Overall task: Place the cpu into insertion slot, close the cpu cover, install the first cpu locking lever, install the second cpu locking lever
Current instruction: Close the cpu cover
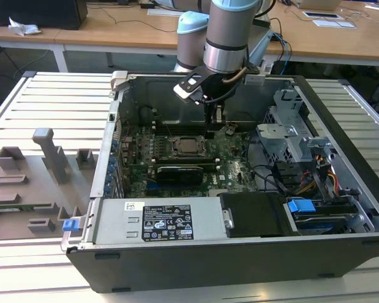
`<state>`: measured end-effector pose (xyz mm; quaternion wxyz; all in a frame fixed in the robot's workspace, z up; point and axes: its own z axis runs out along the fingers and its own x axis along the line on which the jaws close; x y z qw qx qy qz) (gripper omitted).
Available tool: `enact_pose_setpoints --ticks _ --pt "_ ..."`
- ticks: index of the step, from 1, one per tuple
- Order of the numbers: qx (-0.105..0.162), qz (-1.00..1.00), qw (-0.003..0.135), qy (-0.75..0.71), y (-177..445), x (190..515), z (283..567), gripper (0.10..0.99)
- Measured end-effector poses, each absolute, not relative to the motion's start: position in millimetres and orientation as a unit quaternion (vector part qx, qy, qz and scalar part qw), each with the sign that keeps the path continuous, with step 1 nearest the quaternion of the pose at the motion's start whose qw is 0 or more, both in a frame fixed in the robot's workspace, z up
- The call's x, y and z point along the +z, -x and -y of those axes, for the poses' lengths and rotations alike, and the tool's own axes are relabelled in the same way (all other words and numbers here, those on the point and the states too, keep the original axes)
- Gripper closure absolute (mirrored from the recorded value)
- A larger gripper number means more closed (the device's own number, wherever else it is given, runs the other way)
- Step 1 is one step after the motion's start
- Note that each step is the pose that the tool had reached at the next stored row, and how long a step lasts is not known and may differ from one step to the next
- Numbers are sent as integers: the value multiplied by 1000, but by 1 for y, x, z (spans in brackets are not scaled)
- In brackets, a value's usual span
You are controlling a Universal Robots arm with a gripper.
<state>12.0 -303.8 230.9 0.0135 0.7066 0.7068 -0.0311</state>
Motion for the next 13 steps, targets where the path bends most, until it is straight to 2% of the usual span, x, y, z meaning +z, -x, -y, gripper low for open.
enact_pose_setpoints --ticks 13 --pt "-31 -707 14 -707 2 229 304 980"
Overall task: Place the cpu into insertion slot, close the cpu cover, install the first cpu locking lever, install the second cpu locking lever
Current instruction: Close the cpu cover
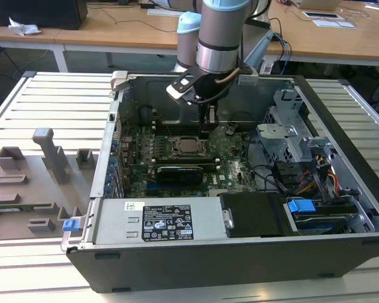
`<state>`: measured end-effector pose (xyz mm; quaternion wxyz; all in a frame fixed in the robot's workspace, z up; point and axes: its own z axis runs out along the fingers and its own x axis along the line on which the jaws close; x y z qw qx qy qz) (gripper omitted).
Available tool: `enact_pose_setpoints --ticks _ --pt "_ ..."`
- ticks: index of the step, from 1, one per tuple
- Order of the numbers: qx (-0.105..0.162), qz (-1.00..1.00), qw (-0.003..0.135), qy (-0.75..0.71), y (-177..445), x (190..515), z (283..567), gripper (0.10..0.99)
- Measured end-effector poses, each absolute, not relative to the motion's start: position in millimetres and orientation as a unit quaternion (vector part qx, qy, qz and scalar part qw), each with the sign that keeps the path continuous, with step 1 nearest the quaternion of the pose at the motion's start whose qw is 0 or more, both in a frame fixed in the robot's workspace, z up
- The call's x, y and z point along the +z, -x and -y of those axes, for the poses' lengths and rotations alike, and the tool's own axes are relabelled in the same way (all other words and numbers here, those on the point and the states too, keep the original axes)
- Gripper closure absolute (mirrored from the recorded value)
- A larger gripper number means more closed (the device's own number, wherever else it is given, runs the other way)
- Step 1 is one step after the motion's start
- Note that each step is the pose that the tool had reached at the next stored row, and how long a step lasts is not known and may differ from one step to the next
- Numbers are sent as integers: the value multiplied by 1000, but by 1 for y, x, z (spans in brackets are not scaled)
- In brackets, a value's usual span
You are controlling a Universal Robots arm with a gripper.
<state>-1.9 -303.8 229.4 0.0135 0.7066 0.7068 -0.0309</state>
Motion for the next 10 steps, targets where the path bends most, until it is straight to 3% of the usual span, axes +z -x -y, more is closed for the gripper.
enact_pose_setpoints --ticks 10 --pt "-31 -707 14 -707 30 223 304 980"
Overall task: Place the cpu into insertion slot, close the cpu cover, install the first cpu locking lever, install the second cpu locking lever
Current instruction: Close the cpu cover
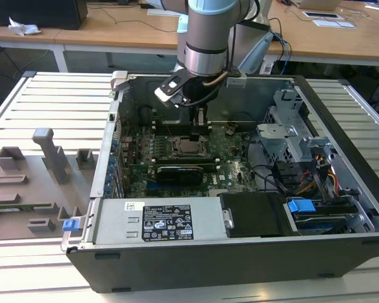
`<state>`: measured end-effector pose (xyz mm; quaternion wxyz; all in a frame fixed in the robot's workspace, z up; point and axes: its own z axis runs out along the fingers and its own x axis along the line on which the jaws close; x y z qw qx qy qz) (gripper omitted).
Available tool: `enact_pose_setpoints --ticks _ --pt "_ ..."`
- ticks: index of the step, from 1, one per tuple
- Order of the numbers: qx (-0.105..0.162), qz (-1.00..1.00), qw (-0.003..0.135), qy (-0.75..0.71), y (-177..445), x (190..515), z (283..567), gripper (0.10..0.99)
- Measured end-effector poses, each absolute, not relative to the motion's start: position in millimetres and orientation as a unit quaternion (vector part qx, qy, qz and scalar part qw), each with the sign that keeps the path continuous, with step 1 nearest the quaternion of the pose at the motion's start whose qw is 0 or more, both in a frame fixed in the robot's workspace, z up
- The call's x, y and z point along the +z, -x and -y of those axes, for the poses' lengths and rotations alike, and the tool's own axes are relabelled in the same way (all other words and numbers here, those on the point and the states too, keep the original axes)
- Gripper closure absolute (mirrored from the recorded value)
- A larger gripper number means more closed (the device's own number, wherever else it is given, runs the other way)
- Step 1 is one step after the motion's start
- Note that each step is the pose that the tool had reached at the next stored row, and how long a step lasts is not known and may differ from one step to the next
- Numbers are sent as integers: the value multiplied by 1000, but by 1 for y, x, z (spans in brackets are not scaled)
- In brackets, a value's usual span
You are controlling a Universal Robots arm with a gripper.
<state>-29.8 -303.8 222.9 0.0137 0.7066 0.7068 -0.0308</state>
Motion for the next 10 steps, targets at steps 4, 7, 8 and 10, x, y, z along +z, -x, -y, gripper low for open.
enact_pose_setpoints --ticks 4,7,8,10 --pt "-31 -707 14 -707 36 223 304 980" --pt "-31 -707 14 -707 39 222 304 980" --pt "-31 -707 14 -707 40 222 304 980" --pt "-31 -707 14 -707 41 222 304 980"
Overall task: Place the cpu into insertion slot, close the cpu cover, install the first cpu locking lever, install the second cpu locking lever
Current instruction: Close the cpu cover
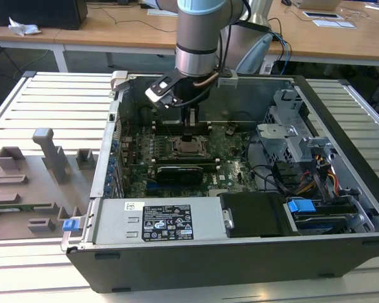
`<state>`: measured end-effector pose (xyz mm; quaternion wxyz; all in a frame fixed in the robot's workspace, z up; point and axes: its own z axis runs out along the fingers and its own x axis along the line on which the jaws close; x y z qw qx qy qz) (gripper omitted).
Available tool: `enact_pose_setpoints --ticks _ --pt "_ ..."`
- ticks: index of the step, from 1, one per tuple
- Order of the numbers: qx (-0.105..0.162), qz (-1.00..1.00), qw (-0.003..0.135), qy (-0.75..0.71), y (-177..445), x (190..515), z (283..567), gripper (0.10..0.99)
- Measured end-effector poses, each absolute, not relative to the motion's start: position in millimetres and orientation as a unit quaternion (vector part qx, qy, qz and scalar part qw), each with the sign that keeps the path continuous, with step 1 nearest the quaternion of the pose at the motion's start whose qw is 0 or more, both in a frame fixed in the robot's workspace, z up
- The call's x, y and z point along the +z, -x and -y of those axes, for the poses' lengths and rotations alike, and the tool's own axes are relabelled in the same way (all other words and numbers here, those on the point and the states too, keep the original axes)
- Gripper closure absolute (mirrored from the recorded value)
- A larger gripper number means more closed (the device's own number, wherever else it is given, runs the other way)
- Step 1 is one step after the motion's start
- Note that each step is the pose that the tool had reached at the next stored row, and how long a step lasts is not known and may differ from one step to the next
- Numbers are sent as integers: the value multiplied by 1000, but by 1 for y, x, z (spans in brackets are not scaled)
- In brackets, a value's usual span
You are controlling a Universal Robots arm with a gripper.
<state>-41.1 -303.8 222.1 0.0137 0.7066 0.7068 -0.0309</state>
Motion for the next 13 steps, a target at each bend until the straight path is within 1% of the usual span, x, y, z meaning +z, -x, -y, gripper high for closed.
enact_pose_setpoints --ticks 13 --pt "-31 -707 14 -707 47 212 304 980"
